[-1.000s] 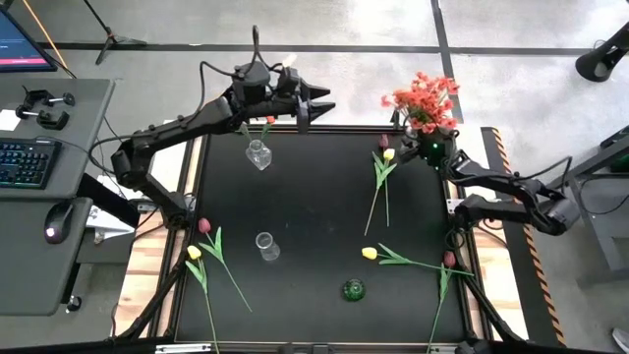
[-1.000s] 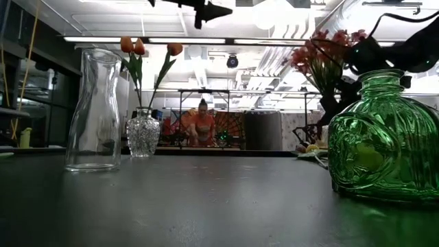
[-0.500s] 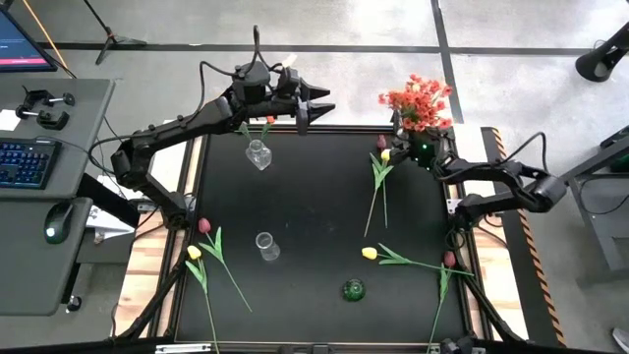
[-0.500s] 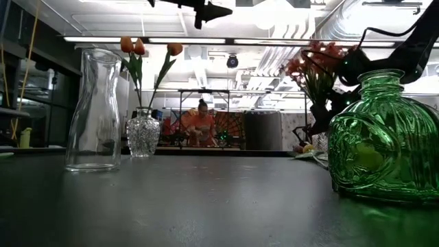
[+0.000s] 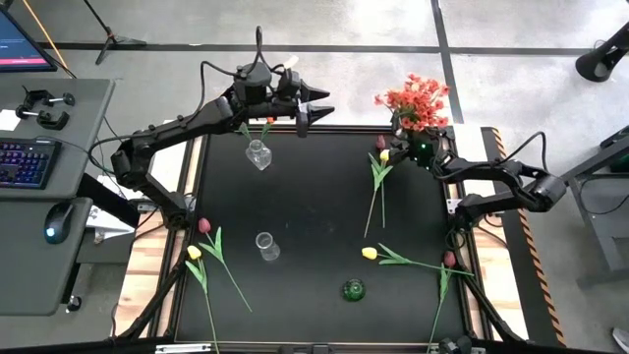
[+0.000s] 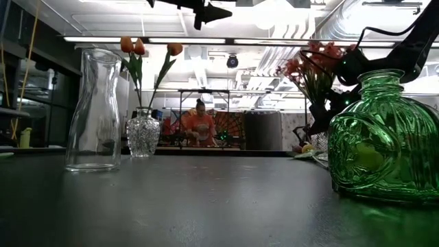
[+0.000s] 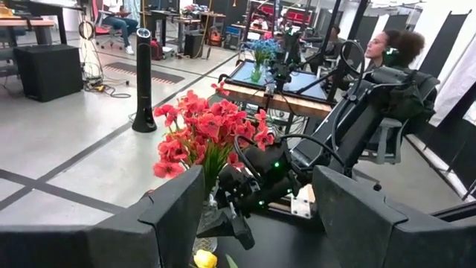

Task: Sort flowers into vase by color
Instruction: Put the red flowers into the top right transparent vase

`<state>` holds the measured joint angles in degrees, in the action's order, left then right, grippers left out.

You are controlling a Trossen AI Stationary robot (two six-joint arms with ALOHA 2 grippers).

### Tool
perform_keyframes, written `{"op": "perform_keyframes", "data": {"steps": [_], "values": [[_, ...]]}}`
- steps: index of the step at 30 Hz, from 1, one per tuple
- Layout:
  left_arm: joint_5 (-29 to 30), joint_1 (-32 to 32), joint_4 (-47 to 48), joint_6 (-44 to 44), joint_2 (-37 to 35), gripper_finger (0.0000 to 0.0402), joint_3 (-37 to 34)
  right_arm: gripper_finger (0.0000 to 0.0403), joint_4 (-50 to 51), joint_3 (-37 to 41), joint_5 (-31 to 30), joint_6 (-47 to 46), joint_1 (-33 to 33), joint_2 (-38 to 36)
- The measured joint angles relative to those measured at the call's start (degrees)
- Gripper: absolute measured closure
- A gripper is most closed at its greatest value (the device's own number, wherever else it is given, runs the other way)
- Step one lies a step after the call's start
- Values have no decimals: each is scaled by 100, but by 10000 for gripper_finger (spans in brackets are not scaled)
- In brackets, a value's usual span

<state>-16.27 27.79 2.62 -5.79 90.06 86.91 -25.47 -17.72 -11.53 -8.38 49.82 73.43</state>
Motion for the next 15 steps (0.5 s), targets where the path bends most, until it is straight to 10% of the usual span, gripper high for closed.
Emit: {"op": "perform_keyframes", "data": {"steps": [15], "values": [[-4,0,98,93,0,163,0,170,-744,-17,98,-29,-7,566]]}}
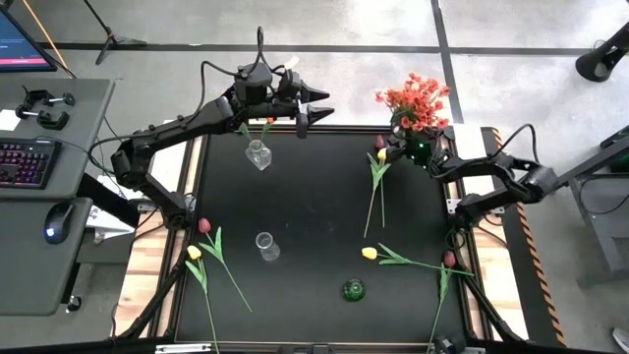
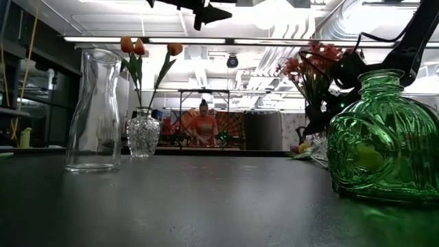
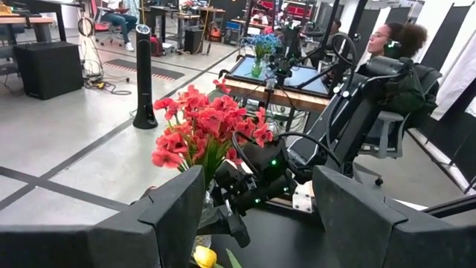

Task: Sort flowers into vase by color
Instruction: Put the red flowers into the top right transparent vase, then put the top yellow flower into the bottom left transparent vase

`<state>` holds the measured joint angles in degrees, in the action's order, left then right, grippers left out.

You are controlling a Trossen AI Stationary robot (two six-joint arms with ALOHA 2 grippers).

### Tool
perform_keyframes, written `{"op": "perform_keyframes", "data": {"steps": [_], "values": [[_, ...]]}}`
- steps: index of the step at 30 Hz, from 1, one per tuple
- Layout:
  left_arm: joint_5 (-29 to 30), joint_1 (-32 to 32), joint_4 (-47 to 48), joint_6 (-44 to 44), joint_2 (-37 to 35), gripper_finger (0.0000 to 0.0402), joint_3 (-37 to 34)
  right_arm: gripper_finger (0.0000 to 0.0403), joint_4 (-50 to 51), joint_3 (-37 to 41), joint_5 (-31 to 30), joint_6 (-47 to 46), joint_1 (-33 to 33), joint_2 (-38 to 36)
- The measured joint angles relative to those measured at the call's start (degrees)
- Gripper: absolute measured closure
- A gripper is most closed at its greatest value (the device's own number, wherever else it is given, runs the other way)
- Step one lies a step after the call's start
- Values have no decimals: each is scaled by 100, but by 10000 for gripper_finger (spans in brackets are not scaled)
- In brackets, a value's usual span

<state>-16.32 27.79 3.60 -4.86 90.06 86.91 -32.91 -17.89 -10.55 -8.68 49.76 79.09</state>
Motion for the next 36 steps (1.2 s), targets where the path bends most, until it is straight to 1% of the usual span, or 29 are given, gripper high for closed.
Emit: {"op": "perform_keyframes", "data": {"steps": [6,9,11,17,21,25,36], "values": [[0,0,4,15,0,163,0,170,18,2,7,-45,2,-13],[0,0,4,49,0,163,0,159,16,4,15,-159,4,-13],[0,0,2,58,0,163,0,139,21,7,117,-142,4,-13],[37,0,-1,61,0,163,0,58,345,-82,556,-156,0,-83],[50,0,-3,61,0,163,0,29,776,-172,673,-82,0,-175],[50,0,-3,61,0,163,0,22,1095,-229,715,58,0,-369],[72,0,-5,182,0,163,0,21,2079,-236,743,119,0,-1193]]}}
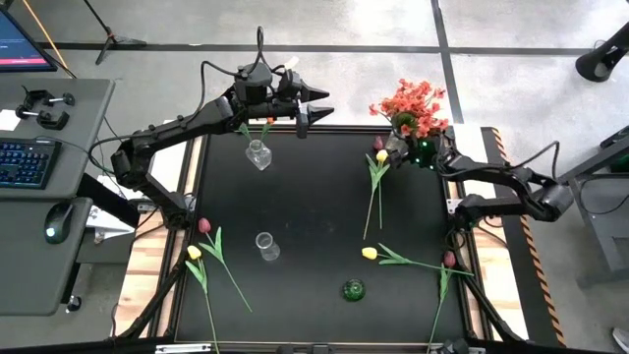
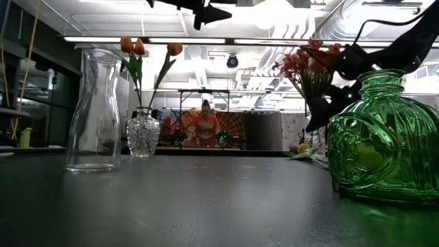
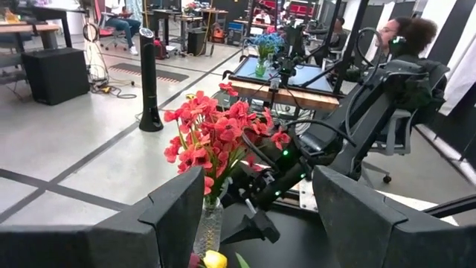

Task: Sort flowers into vase by color
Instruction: Put the top yellow flower into the bottom left transparent vase

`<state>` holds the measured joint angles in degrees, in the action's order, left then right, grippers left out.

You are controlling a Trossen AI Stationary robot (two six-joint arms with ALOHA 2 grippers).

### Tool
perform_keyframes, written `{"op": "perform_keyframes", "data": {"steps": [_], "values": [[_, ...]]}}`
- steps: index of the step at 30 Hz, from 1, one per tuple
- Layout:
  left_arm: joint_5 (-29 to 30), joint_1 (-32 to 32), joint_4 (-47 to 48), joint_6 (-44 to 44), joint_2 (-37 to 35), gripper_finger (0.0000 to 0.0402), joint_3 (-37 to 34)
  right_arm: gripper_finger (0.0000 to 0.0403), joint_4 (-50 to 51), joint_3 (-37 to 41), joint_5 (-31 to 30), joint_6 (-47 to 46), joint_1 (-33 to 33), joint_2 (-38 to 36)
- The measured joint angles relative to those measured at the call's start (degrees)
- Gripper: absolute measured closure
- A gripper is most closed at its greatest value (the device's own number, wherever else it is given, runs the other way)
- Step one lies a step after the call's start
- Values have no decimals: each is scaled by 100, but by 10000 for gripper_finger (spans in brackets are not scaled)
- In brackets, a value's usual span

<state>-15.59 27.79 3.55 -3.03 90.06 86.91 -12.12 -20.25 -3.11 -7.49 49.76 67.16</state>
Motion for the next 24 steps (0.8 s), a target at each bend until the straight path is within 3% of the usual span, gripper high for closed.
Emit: {"op": "perform_keyframes", "data": {"steps": [12,24], "values": [[0,0,4,121,0,163,0,21,1809,-4,74,-505,0,-749],[-2,70,76,154,0,163,0,20,3119,-4,1413,-2199,-4,-1223]]}}
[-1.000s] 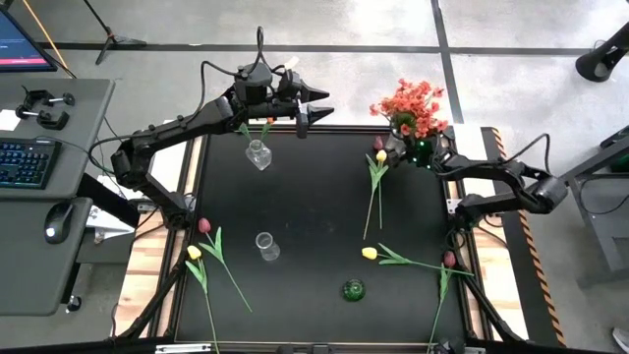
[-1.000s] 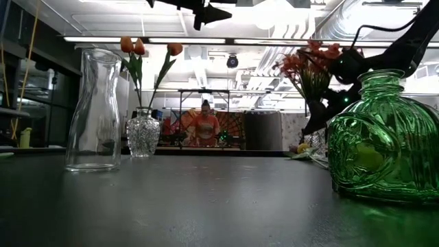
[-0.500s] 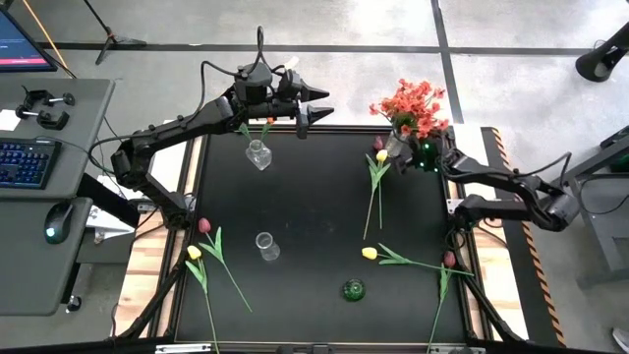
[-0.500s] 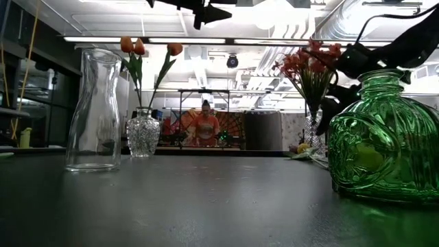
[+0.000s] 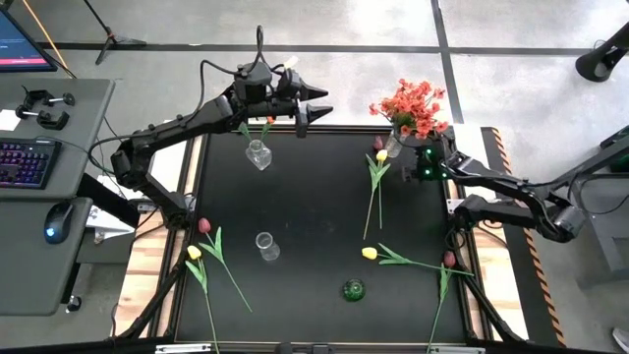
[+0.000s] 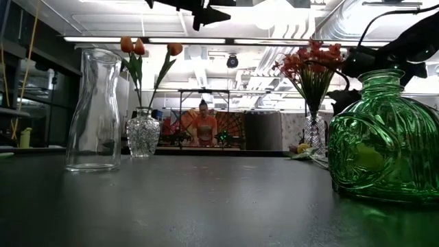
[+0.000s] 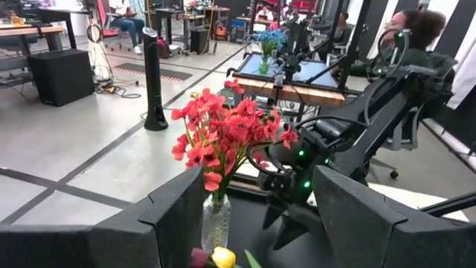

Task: Sort flowers into vase by color
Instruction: Put the top yellow flower into the bottom left transparent vase

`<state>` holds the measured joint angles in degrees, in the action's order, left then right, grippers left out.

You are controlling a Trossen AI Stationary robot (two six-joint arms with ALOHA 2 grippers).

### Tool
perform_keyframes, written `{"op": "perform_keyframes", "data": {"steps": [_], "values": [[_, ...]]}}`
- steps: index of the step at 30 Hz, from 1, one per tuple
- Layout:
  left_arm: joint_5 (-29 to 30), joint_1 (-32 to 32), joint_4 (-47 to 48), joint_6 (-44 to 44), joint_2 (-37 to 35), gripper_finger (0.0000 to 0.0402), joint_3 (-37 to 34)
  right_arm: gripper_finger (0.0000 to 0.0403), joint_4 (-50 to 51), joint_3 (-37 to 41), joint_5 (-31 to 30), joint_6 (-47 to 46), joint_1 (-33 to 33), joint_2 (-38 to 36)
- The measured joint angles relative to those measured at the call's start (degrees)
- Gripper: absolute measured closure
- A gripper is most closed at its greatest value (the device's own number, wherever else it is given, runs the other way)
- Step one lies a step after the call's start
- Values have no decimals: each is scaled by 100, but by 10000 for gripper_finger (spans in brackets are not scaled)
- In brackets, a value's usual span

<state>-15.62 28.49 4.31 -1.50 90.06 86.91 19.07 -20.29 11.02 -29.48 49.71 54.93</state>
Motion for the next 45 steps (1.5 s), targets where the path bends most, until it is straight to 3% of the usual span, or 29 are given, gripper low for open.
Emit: {"op": "perform_keyframes", "data": {"steps": [8,14,24,32,36,41,45], "values": [[-174,0,238,24,-17,163,2,20,513,6,537,-856,-358,-6],[-594,0,391,25,-224,163,2,20,325,48,576,-1582,-1093,-6],[-586,0,1251,475,-724,163,2,29,-228,50,592,-2930,-2543,-6],[-621,-43,1590,-137,-904,163,2,78,-1678,50,-462,-3833,-3362,29],[-634,-266,1756,-562,-1001,163,2,92,-1667,50,-975,-3791,-3381,202],[-599,-942,1604,-1007,-1030,163,2,94,-1861,-32,-902,-3210,-3236,793],[-105,-1620,1356,-1539,-954,163,7,94,-1945,-488,-966,-2704,-3233,1593]]}}
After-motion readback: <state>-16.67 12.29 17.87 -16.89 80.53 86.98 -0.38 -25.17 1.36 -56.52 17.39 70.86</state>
